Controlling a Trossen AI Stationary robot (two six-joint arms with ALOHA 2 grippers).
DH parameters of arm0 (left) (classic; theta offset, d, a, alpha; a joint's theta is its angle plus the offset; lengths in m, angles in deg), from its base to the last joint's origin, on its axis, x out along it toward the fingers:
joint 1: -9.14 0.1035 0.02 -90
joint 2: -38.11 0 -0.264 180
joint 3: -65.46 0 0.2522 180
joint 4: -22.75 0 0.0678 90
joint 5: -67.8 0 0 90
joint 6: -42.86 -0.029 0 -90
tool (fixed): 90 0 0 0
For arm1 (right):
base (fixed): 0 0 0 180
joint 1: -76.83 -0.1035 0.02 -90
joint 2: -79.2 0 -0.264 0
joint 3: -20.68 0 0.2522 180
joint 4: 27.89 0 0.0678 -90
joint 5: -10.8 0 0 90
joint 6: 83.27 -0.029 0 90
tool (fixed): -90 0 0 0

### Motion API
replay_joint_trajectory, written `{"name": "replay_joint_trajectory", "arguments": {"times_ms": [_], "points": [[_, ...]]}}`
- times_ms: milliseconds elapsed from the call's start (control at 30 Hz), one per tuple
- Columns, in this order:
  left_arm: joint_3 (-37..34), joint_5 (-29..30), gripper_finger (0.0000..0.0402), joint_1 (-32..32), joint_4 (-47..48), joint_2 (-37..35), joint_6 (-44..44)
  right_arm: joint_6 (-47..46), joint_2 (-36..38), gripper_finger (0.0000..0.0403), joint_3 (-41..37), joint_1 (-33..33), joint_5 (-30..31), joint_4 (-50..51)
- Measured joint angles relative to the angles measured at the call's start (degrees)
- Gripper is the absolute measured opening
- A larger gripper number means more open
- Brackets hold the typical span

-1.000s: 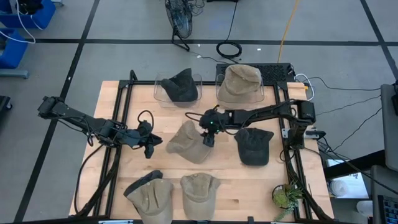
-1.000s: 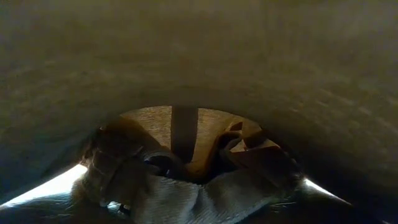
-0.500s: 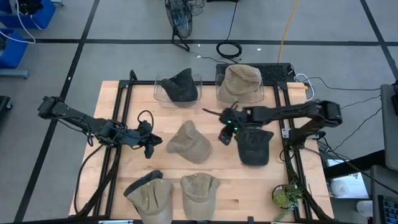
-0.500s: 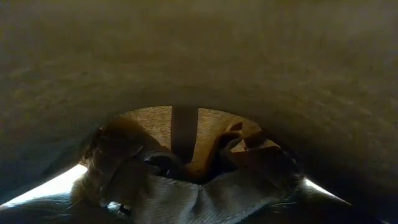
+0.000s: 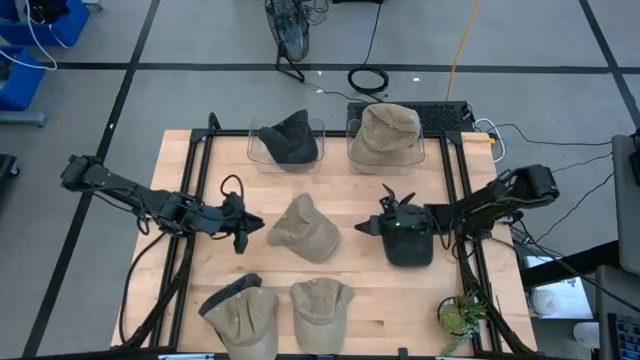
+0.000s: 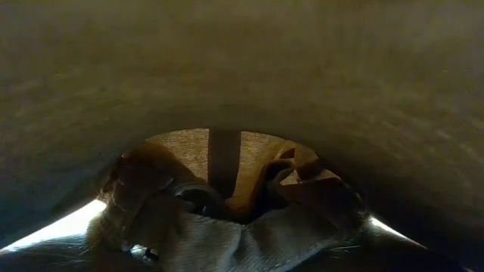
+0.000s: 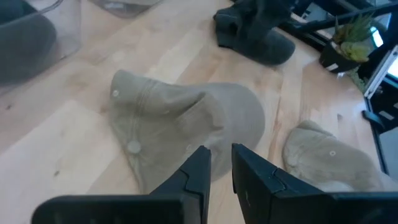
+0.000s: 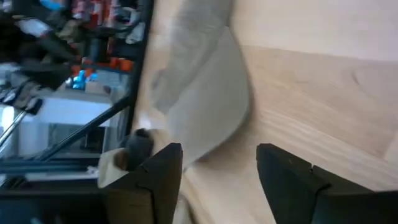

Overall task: Pick & Place hat
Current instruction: Put the brown cap into the right transparent bin

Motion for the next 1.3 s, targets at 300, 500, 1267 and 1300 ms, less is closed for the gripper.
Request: {"name": "replay_joint_trajectory", "arguments": {"times_ms": [300, 500, 1267, 1300], "points": [[0.0, 0.1, 0.0067, 0.0, -0.9, 0.0, -1.6, -0.7, -8.6, 0.0226, 8.2, -1.5, -0.1, -0.1], [0.0, 0.1, 0.0067, 0.0, -0.9, 0.0, -1.0, 3.2, -8.3, 0.0212, 9.3, 0.5, -6.0, -0.4], [0.0, 0.0, 0.0067, 0.0, -0.8, 0.0, -0.8, 73.1, -4.1, 0.0188, 19.8, -3.6, 13.2, 30.8], [0.0, 0.0, 0.0067, 0.0, -0.8, 0.0, -0.7, 74.7, -4.3, 0.0194, 19.5, -3.6, 13.0, 30.7]]}}
